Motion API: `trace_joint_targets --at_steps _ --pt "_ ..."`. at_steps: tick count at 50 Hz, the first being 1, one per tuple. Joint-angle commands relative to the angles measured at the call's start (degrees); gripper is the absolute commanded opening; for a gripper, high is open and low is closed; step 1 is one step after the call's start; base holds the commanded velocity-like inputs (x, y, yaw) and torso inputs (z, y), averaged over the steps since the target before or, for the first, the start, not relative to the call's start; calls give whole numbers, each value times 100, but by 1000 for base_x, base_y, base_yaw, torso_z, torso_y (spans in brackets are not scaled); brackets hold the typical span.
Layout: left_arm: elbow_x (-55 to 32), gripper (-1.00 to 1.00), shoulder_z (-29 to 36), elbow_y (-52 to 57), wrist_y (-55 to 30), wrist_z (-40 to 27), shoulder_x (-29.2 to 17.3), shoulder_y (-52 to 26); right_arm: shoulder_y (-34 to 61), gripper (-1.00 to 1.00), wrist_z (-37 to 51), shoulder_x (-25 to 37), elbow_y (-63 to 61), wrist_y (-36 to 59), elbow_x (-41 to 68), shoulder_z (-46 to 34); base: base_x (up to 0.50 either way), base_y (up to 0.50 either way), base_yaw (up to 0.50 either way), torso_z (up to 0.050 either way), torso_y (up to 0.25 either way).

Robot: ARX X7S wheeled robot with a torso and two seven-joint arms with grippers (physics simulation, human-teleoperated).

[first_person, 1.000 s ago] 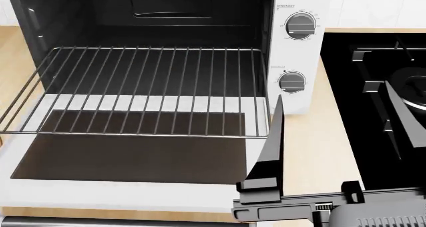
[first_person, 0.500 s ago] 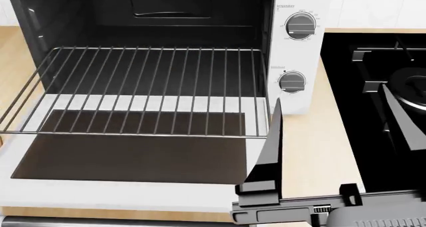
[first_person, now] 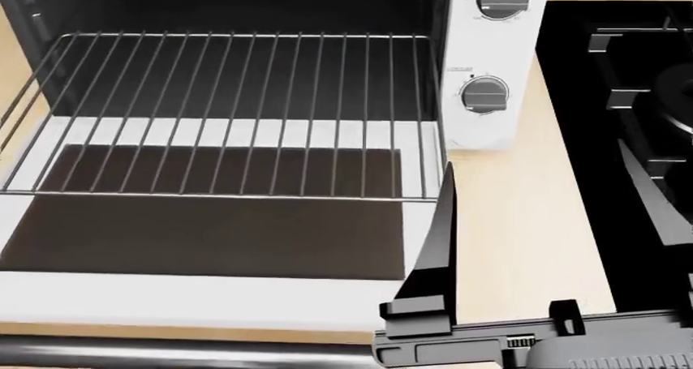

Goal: Pick the scone from the rack and place it on the plate on the counter.

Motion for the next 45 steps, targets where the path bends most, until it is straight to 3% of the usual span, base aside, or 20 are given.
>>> trace_joint_targets --at_steps 1,9,22,36,37,38,45 --pt "-244 -100 -9 138 320 -137 -365 272 34 100 -20 0 -1 9 -33 -25 0 0 0 0 -250" --pt "-388 -100 26 525 652 -75 -885 628 37 100 -16 0 -1 -14 3 8 0 0 0 0 -245" --pt "-562 -100 185 1101 1033 -309 -1320 1118 37 100 -10 0 -1 -2 -8 22 0 0 0 0 0" --pt "-615 -100 267 1039 578 170 -1250 1131 -12 100 -15 0 -1 -51 40 60 0 0 0 0 0" --pt "-585 -100 275 1031 435 -26 -1232 1086 -20 100 -17 0 -1 -57 55 75 0 0 0 0 0" --pt "-577 100 269 1039 492 121 -1238 1104 -32 100 -21 0 -1 -65 55 80 0 0 0 0 0" --pt "-263 100 273 1131 701 446 -1266 1155 -86 100 0 0 -1 -124 134 127 0 0 0 0 0"
